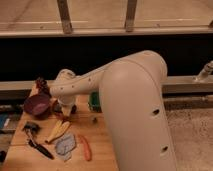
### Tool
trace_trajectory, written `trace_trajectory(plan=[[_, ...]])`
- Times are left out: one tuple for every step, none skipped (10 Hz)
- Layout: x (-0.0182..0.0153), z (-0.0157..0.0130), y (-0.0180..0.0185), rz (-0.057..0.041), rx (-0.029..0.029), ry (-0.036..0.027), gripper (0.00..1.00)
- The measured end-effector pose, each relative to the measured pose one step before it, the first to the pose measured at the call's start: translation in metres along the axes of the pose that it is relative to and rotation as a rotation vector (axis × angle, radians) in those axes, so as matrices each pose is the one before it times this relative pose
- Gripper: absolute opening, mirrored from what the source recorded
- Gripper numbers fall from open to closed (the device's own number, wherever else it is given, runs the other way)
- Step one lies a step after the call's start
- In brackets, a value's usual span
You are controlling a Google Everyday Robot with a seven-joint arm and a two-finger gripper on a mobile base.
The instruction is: Wipe red bowl with eraser
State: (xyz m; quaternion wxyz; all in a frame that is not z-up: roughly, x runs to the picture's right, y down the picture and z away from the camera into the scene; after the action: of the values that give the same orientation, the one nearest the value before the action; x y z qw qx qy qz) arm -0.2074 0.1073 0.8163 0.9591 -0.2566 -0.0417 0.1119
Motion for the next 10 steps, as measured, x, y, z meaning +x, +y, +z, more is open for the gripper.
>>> trace_trajectory(plan=[[-0.00264,0.00375,-0.01022,0.00654,0.00734,0.00432,0.0],[-0.00665,0.00322,-0.01149,-0.00338,0.00941,0.00138,0.0],[-0.00908,0.00105,-0.01049,-0.00786,0.01006,-0.00382,0.0],[-0.00862,0.00013,-0.01337,-0.00845,0.0127,-0.00276,0.0],[-0.00548,-0.00004,-0.0125,-0.00742,0.01072,-0.00261,0.0],[-0.00382,-0.00064,-0.00663,-0.0067,0.00492,-0.00525,0.0],[-0.00477,0.00101,-0.00342,-0.01103,0.00271,-0.00255,0.0],[-0.01311,0.00103,0.00075,-0.02623,-0.00314,-0.00849,0.0],[-0.01125,-0.00082,0.00735,-0.02247,-0.00436,-0.01101,0.0],[-0.00489,-0.00302,0.00916,-0.01954,-0.00138,-0.01033,0.0]])
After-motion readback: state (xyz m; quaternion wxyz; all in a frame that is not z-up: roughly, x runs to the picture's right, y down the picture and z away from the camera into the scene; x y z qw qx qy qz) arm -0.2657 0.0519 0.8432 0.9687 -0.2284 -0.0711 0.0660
